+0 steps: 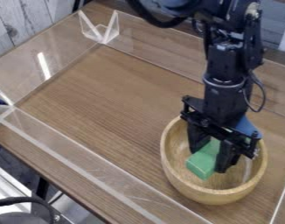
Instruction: Put the green block in the brown bowl
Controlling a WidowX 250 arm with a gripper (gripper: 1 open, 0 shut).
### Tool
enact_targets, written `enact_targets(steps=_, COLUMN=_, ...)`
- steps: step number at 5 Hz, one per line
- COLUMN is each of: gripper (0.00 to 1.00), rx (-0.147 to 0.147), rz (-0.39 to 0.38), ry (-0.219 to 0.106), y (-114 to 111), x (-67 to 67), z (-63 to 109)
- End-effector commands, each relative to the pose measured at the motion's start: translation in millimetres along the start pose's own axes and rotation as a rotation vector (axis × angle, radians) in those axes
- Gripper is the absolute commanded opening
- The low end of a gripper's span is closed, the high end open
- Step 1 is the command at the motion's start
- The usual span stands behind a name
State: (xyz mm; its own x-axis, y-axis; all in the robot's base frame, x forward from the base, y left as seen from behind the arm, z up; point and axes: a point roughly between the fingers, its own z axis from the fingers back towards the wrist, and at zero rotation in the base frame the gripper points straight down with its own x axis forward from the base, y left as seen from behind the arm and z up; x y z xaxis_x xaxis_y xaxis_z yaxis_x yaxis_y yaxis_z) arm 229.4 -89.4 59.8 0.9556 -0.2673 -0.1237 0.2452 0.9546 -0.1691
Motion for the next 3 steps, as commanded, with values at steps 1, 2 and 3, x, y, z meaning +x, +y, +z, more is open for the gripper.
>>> enact_targets(steps=1, gripper=0.00, rx=-0.003, rz=0.002, ry=-0.052, y=0.9, x=10.5, z=13.0)
enact_targets(steps=2, gripper=0.00, rx=-0.005, rz=0.006, ry=-0.046, y=1.8, x=11.2, z=11.8)
enact_targets(steps=3, gripper=0.00, rx=-0.008, rz=0.010, ry=-0.042, y=2.7, x=11.7, z=11.0)
